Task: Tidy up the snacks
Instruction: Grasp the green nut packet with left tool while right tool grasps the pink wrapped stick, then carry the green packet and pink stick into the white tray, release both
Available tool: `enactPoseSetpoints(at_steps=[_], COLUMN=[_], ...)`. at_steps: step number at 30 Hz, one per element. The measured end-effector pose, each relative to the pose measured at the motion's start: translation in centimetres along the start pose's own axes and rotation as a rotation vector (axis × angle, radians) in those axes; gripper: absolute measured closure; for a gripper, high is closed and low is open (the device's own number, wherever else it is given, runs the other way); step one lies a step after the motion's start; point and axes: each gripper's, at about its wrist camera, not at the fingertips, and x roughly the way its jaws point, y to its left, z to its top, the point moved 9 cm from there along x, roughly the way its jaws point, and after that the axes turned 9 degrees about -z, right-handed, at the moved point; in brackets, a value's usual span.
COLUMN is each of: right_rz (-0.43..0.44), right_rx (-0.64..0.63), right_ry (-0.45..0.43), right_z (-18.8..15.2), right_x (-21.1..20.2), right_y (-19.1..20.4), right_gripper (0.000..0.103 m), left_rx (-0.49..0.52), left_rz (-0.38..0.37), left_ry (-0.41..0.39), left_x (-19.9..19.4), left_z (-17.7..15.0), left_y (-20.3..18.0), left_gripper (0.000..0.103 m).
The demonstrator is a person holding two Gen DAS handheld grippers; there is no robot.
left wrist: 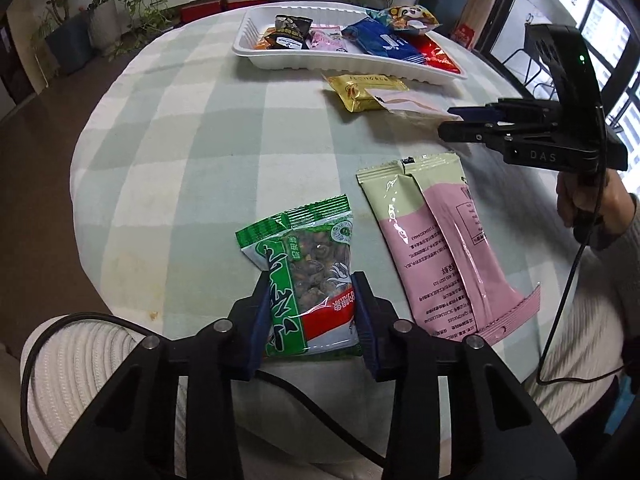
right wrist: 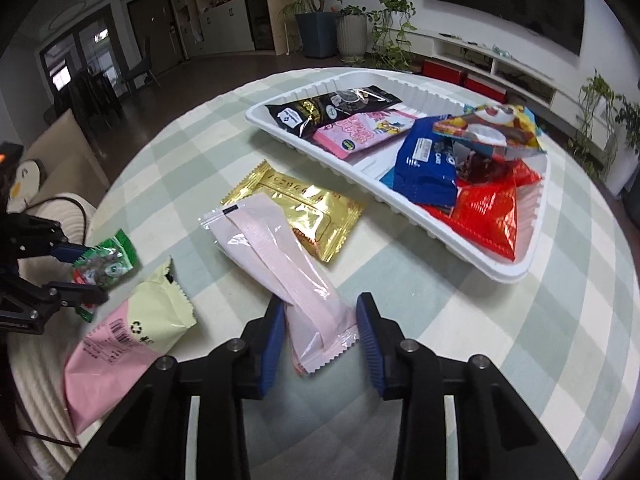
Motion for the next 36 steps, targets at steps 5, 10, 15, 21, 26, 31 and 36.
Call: enactPoseSetpoints(at_steps=[5,10,15,21,26,31,36], right_rz=[0.081,0.175,0.226,0.244,0.285,0.348,0.428], right_rx=[0.097,0.206,0.292,0.333,0.376,0.447,0.539], right_ry=[0.005,0.014,0.012,-0.003,0.005,0.003,-0.004], right_z=[-0.3,-0.8,-1.5,-1.6,-2.1,-2.3,-2.6], right_x=[-0.5,-1.0,-1.5,-2.1,-2.3,-2.7,-3.3], right_y=[-0.5,-0.8,-1.3,-1.4,-1.5,-1.8,-2.8], right_gripper=[0.066,0.067,0.070,0.078,0.078,0.078,0.078], left_rx=[-0.037,-0.054,-0.061,-0.068,-0.074,-0.077,-0.077], left_rz=[-0.062,-0.100,-0.123,-0.141,-0.160,-0.179,-0.196], left_ry=[-0.008,-0.018,-0.028,-0.035,-0.047,-0.058,-0.068], left_x=[-0.3,-0.7,-1.0,-1.1,-1.5,-1.9,-2.2], left_z=[0.1,0.1,0.3,0.5,1.0,1.5,2.1], left_y=[0.0,-0.1,-0.2,-0.2,-0.3,-0.3,-0.3], left_gripper=[0.069,0.069,0.069,0.069,0.069,0.069,0.069])
